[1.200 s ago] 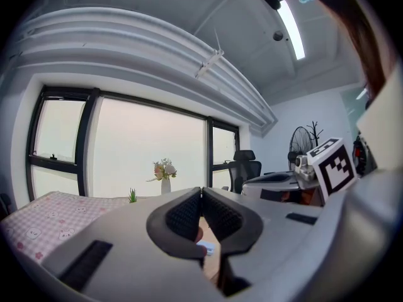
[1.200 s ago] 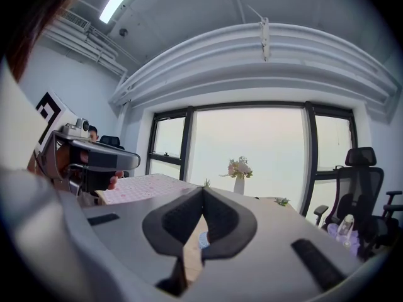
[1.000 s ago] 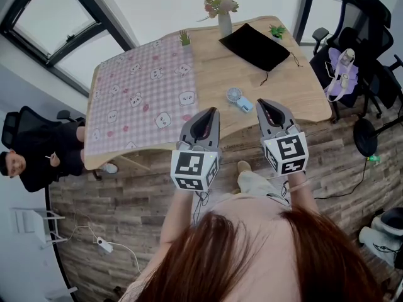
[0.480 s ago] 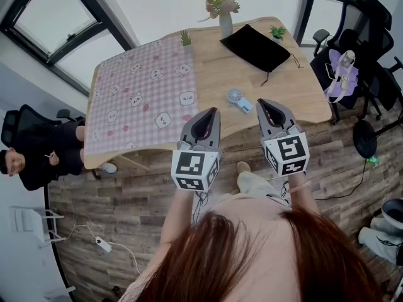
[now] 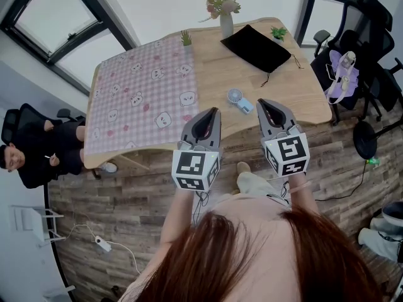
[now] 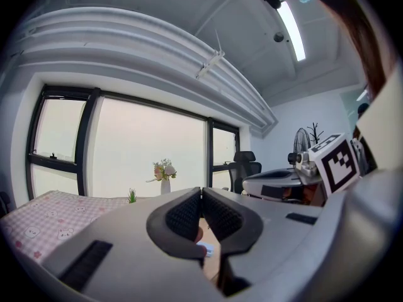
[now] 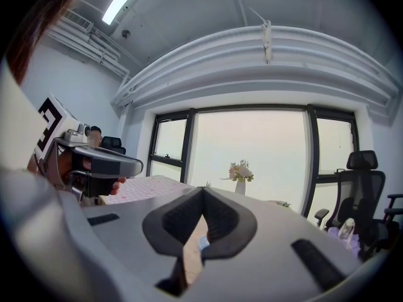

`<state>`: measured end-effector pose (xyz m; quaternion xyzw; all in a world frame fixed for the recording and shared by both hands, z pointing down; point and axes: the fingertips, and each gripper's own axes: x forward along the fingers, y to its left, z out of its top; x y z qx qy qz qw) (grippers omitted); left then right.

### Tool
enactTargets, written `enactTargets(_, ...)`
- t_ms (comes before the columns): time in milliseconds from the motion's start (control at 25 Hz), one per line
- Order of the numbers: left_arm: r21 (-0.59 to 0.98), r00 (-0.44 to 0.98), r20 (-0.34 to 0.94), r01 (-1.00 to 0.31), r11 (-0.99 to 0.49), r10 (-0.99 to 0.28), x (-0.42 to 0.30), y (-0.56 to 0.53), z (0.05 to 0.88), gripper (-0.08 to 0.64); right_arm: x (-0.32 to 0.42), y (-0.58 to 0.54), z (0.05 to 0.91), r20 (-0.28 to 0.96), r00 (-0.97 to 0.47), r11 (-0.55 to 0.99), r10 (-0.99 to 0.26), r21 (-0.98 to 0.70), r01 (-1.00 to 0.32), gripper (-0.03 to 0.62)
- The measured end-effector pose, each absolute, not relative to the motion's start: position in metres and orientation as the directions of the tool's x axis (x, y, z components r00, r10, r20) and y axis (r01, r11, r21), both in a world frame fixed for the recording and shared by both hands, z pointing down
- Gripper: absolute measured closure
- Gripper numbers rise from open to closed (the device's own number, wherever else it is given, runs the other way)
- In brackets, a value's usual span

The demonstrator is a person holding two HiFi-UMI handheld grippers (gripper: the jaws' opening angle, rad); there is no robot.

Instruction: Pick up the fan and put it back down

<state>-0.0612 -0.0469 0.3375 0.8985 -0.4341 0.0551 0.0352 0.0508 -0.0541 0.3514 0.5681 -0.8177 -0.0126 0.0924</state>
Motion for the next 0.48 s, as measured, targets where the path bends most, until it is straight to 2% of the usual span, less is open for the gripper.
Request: enactTargets(480, 0.017, 0.62, 0.129, -0.782, -0.623, -0.774, -0.0593, -0.0451, 0.3364, 0.548, 0.0495, -0.0521, 0.3488, 0.134, -0.342, 0.358, -0.93, 0.125, -0.925, 0.592)
